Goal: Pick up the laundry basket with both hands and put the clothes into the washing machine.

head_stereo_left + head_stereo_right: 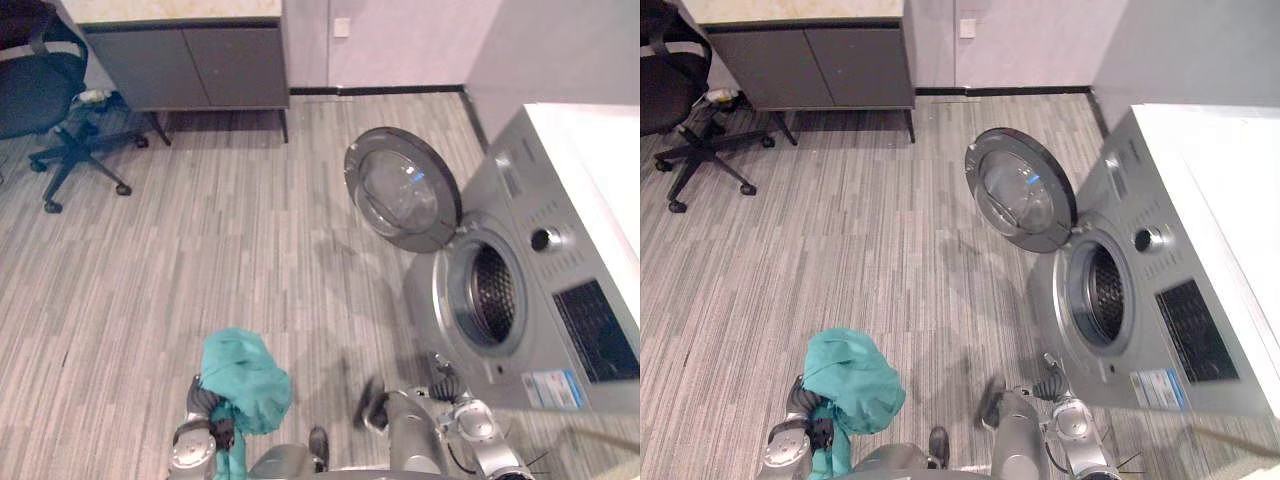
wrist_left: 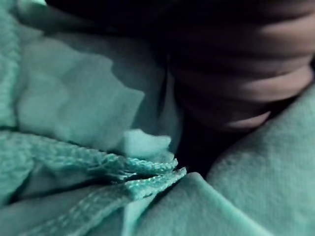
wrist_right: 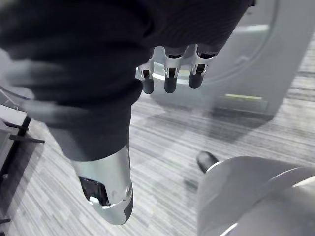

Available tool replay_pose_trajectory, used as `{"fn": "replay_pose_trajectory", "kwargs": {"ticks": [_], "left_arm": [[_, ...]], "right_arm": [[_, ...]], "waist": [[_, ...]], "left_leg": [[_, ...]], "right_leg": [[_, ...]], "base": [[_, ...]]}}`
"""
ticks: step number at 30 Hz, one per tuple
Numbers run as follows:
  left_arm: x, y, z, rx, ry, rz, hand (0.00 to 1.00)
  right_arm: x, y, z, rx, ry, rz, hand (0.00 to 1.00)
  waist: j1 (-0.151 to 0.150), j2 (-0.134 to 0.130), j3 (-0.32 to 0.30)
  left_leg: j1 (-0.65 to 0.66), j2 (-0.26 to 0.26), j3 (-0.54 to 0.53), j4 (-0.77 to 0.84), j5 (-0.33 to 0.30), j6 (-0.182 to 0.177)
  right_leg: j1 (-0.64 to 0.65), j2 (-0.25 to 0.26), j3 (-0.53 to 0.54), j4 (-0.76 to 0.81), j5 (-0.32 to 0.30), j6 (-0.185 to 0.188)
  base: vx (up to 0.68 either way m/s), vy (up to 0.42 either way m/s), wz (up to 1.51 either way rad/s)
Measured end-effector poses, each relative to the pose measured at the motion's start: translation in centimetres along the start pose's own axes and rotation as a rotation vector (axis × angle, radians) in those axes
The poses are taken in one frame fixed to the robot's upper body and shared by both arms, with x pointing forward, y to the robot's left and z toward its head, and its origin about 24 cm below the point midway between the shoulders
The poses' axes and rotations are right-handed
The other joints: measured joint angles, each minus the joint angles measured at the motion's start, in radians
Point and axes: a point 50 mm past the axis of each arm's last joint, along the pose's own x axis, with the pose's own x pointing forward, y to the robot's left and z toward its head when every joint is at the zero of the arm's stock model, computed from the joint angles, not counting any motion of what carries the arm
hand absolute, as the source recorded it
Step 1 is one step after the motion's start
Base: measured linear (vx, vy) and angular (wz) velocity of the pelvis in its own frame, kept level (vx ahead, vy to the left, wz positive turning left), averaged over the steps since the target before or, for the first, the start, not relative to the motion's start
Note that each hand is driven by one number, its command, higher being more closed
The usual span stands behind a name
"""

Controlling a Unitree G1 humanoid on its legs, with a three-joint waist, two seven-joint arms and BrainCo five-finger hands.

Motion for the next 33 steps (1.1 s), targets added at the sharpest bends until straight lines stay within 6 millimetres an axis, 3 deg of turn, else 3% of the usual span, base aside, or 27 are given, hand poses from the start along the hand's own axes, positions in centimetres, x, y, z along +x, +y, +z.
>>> {"fn": "replay_pose_trajectory", "kwargs": {"ticks": [1, 2, 4, 6, 9, 10, 14, 16, 17, 21, 22, 25, 26, 27, 28, 32, 33], "left_arm": [[0.1, -0.7, 0.3, 0.019, -0.014, -0.033, 1.0], [0.1, -1.1, 0.4, 0.023, -0.016, -0.045, 1.0], [-0.8, -1.7, -0.1, 0.002, -0.007, -0.061, 1.0], [-0.9, -2.4, 0.1, 0.003, -0.016, -0.093, 1.0], [-0.7, -3.8, 2.2, -0.028, -0.099, -0.139, 1.0], [-0.7, -3.8, 2.3, -0.03, -0.102, -0.139, 1.0], [-0.9, -3.6, 1.9, -0.028, -0.089, -0.131, 1.0], [-1.2, -3.9, 1.6, -0.042, -0.078, -0.134, 1.0], [-1.3, -4.3, 1.4, -0.052, -0.068, -0.141, 1.0], [-1.1, -3.0, 1.1, -0.009, -0.065, -0.122, 1.0], [-1.1, -2.9, 1.1, -0.007, -0.064, -0.121, 1.0], [-0.9, -2.4, 0.9, 0.016, -0.057, -0.116, 1.0], [-0.8, -2.4, 0.9, 0.021, -0.053, -0.116, 1.0], [-0.4, -2.3, 1.0, 0.026, -0.051, -0.115, 1.0], [0.0, -2.2, 0.8, 0.028, -0.038, -0.107, 1.0], [0.1, -2.5, -0.1, 0.005, 0.008, -0.1, 1.0], [-0.1, -2.7, -0.3, -0.004, 0.015, -0.099, 1.0]], "right_arm": [[-0.3, -0.1, -0.6, 0.008, 0.018, -0.007, 0.0], [-0.3, -0.1, -0.6, 0.008, 0.017, -0.008, 0.0], [-0.3, -0.1, 1.8, 0.018, -0.087, -0.017, 0.0], [-0.6, -0.5, 3.5, 0.026, -0.169, -0.038, 0.0], [-0.8, -0.9, 4.9, 0.058, -0.232, -0.06, 0.0], [-0.8, -0.9, 4.9, 0.058, -0.229, -0.059, 0.0], [-1.0, 0.2, 3.9, 0.066, -0.188, -0.029, 0.0], [-1.3, 0.4, 3.3, 0.061, -0.171, -0.025, 0.0], [-1.5, 0.8, 2.6, 0.069, -0.146, -0.023, 0.0], [-2.4, 2.4, 1.5, 0.11, -0.106, 0.005, 0.0], [-2.3, 2.4, 1.6, 0.111, -0.107, 0.006, 0.0], [-1.2, 3.2, 2.1, 0.101, -0.095, 0.042, 0.0], [-0.9, 3.5, 1.9, 0.093, -0.078, 0.058, 0.0], [-0.4, 4.0, 1.7, 0.078, -0.056, 0.086, 0.0], [0.0, 4.3, 1.6, 0.064, -0.037, 0.103, 0.0], [0.3, 3.1, 1.1, 0.025, -0.022, 0.085, 0.0], [0.4, 2.3, 0.8, 0.003, -0.014, 0.07, 0.0]], "waist": [[-0.012, -0.008, -0.005], [-0.013, -0.001, -0.002], [0.001, 0.047, -0.001], [0.018, 0.051, -0.003], [0.022, 0.017, -0.002], [0.034, 0.017, -0.002], [0.059, 0.02, -0.003], [0.064, 0.051, -0.016], [0.065, 0.056, -0.02], [0.061, -0.021, -0.049], [0.066, -0.025, -0.051], [0.061, -0.017, -0.047], [0.057, -0.013, -0.048], [0.052, -0.011, -0.048], [0.05, -0.005, -0.044], [0.04, 0.033, -0.023], [0.041, 0.052, -0.017]], "left_leg": [[-0.007, 0.002, 0.004, 0.085, -0.037, -0.058], [-0.02, 0.02, 0.024, 0.158, -0.051, -0.083], [-0.153, 0.18, 0.138, 0.611, -0.042, -0.134], [-0.209, 0.261, 0.179, 0.772, -0.055, -0.112], [-0.297, 0.272, 0.18, 0.716, -0.102, -0.031], [-0.309, 0.273, 0.166, 0.687, -0.104, -0.027], [-0.326, 0.228, -0.078, 0.395, -0.086, -0.046], [-0.288, 0.258, -0.119, 0.256, -0.024, -0.078], [-0.265, 0.276, -0.083, 0.27, 0.049, -0.095], [-0.177, 0.257, 0.155, 0.2, 0.043, -0.075], [-0.162, 0.257, 0.194, 0.187, 0.044, -0.074], [-0.1, 0.276, 0.366, 0.153, 0.044, -0.069], [-0.095, 0.285, 0.397, 0.15, 0.043, -0.068], [-0.083, 0.298, 0.446, 0.141, 0.037, -0.074], [-0.063, 0.308, 0.479, 0.129, 0.029, -0.089], [-0.053, 0.351, 0.481, 0.234, 0.03, -0.09], [-0.095, 0.393, 0.435, 0.393, 0.042, -0.073]], "right_leg": [[0.011, -0.01, 0.006, 0.027, 0.092, -0.087], [0.024, -0.003, 0.002, 0.047, 0.107, -0.102], [0.123, 0.113, 0.034, 0.023, 0.055, -0.122], [0.199, 0.184, 0.101, -0.018, 0.046, -0.133], [0.277, 0.195, 0.235, -0.087, 0.039, -0.116], [0.287, 0.198, 0.263, -0.093, 0.04, -0.116], [0.328, 0.228, 0.483, -0.11, 0.038, -0.062], [0.317, 0.273, 0.552, -0.089, 0.008, -0.023], [0.317, 0.282, 0.57, -0.067, -0.008, -0.005], [0.237, 0.22, 0.631, 0.025, -0.04, 0.062], [0.225, 0.206, 0.614, 0.032, -0.04, 0.063], [0.2, 0.107, 0.331, 0.02, -0.04, 0.051], [0.197, 0.071, 0.217, 0.022, -0.048, 0.037], [0.2, 0.005, 0.018, 0.045, -0.06, 0.017], [0.208, -0.017, -0.091, 0.072, -0.066, 0.007], [0.194, 0.032, 0.006, 0.098, -0.101, -0.004], [0.202, 0.05, 0.041, 0.107, -0.116, -0.012]], "base": [[0.75, -0.161, 0.99], [0.63, -0.18, 0.33], [0.63, -0.125, -0.82], [0.52, -0.014, -1.14], [0.35, 0.026, -0.92], [0.31, 0.114, -1.42], [0.16, 0.193, -1.58], [0.05, 0.276, -1.63], [0.09, 0.323, -1.47], [0.09, 0.236, -1.33], [0.05, 0.116, -1.64], [0.05, 0.043, -1.54], [0.04, -0.046, -1.08], [0.1, -0.106, -1.37], [0.09, -0.094, -1.12], [0.15, -0.177, -0.92], [0.15, -0.148, -0.77]]}}
